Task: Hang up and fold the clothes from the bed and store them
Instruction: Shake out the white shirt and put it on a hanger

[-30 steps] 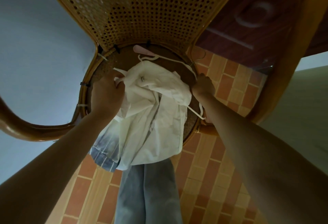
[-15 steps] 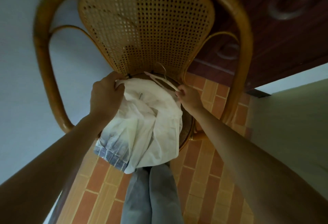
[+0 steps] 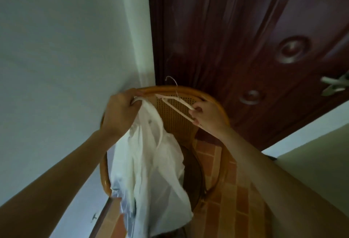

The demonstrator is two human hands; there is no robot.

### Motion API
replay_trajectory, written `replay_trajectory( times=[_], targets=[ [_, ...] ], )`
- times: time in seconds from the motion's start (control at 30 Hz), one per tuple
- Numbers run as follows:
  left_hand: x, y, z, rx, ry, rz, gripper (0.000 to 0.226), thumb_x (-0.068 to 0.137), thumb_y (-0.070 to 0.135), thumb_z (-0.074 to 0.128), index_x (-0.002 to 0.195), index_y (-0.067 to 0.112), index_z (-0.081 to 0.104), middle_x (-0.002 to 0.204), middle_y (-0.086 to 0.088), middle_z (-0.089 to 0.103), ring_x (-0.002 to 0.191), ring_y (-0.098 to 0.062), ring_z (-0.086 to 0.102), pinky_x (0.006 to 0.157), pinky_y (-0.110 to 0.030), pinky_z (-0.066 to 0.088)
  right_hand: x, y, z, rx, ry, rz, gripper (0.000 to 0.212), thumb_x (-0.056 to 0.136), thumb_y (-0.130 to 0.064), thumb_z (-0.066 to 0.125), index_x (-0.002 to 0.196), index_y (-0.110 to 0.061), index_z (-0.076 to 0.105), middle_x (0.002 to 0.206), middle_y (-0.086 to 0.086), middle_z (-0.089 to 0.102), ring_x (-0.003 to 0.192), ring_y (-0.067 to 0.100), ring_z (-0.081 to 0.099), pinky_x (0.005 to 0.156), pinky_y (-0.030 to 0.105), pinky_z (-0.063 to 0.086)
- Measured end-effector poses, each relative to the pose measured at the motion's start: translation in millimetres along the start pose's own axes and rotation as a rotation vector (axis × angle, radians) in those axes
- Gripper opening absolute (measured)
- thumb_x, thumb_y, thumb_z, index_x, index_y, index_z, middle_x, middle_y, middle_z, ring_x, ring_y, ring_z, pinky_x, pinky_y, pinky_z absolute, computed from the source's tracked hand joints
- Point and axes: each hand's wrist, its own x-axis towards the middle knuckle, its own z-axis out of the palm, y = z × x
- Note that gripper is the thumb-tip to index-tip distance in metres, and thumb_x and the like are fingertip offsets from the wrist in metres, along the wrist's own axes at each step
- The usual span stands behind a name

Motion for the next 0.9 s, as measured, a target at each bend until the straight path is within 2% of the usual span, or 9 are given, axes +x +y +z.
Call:
replay_trajectory(
  times=[0.07, 0.1, 0.17, 0.2, 0.33, 0.47, 0.6, 0.73, 0.9],
  targets=[
    [16, 28, -25, -0.014, 0.024, 0.020, 0.024, 0.091, 0.004, 0.055, 0.105, 0.014, 0.072, 0.091, -0.003, 0.071, 0.083, -0.016, 0.061, 0.067, -0.004, 0.040, -8, -36, -29, 0.071, -0.003, 0.002, 0.011, 0.097, -0.014, 0.060, 0.101, -0.008, 0.068, 0.076, 0.002, 0.066, 0.057, 0.010, 0.065, 0.062, 0.025, 0.059],
    [24, 41, -37, -0.010, 0.035, 0.039, 0.023, 0.091, 0.005, 0.055, 0.103, 0.015, 0.072, 0.090, -0.005, 0.071, 0.082, -0.017, 0.061, 0.069, -0.007, 0.042, -13, -54, -44, 0.111, -0.008, -0.001, 0.010, 0.097, -0.014, 0.060, 0.099, -0.008, 0.067, 0.074, 0.002, 0.065, 0.053, 0.008, 0.064, 0.065, 0.029, 0.061],
    [38, 67, -58, 0.000, 0.059, 0.085, 0.022, 0.092, 0.006, 0.055, 0.101, 0.014, 0.073, 0.088, -0.009, 0.072, 0.082, -0.022, 0.063, 0.074, -0.025, 0.048, -28, -92, -73, 0.197, -0.008, -0.022, 0.011, 0.098, -0.013, 0.058, 0.089, -0.010, 0.063, 0.062, -0.003, 0.060, 0.042, 0.003, 0.056, 0.070, 0.038, 0.062],
    [46, 77, -68, 0.010, 0.073, 0.106, 0.021, 0.092, 0.006, 0.055, 0.100, 0.013, 0.073, 0.088, -0.009, 0.072, 0.082, -0.023, 0.063, 0.074, -0.029, 0.047, -36, -110, -86, 0.243, -0.008, -0.031, 0.014, 0.098, -0.012, 0.057, 0.085, -0.010, 0.061, 0.057, -0.003, 0.057, 0.038, 0.003, 0.051, 0.068, 0.038, 0.062],
    [77, 111, -100, 0.094, 0.103, 0.148, 0.017, 0.093, 0.009, 0.056, 0.101, 0.014, 0.071, 0.088, -0.011, 0.070, 0.081, -0.026, 0.064, 0.072, -0.031, 0.047, -82, -174, -132, 0.404, -0.026, -0.065, 0.015, 0.101, -0.009, 0.049, 0.100, 0.001, 0.059, 0.068, 0.005, 0.050, 0.036, 0.003, 0.039, 0.050, 0.024, 0.056],
    [111, 133, -120, 0.155, 0.127, 0.148, 0.017, 0.091, 0.012, 0.056, 0.099, 0.017, 0.070, 0.094, -0.011, 0.070, 0.082, -0.026, 0.064, 0.069, -0.031, 0.045, -124, -222, -161, 0.502, -0.029, -0.123, 0.015, 0.102, -0.008, 0.046, 0.107, 0.000, 0.058, 0.071, 0.004, 0.050, 0.037, 0.002, 0.036, 0.045, 0.017, 0.049],
    [138, 156, -129, 0.199, 0.145, 0.145, 0.019, 0.093, 0.016, 0.055, 0.105, 0.015, 0.070, 0.102, -0.014, 0.067, 0.094, -0.033, 0.064, 0.075, -0.034, 0.048, -160, -254, -179, 0.576, -0.034, -0.173, 0.012, 0.103, -0.009, 0.044, 0.099, -0.006, 0.055, 0.066, 0.001, 0.050, 0.038, 0.003, 0.031, 0.039, 0.017, 0.041],
    [154, 178, -134, 0.222, 0.156, 0.144, 0.021, 0.095, 0.018, 0.052, 0.109, 0.013, 0.067, 0.105, -0.014, 0.066, 0.096, -0.032, 0.063, 0.074, -0.034, 0.046, -186, -267, -188, 0.601, -0.046, -0.177, 0.014, 0.103, -0.010, 0.044, 0.094, -0.007, 0.054, 0.058, 0.000, 0.048, 0.037, 0.003, 0.030, 0.033, 0.015, 0.028],
    [170, 195, -141, 0.262, 0.167, 0.167, 0.023, 0.095, 0.019, 0.053, 0.111, 0.009, 0.066, 0.112, -0.014, 0.065, 0.101, -0.033, 0.062, 0.079, -0.037, 0.047, -203, -268, -192, 0.590, -0.024, -0.190, 0.015, 0.103, -0.011, 0.044, 0.091, -0.008, 0.052, 0.052, -0.003, 0.048, 0.035, 0.002, 0.029, 0.032, 0.014, 0.024]
  ],
)
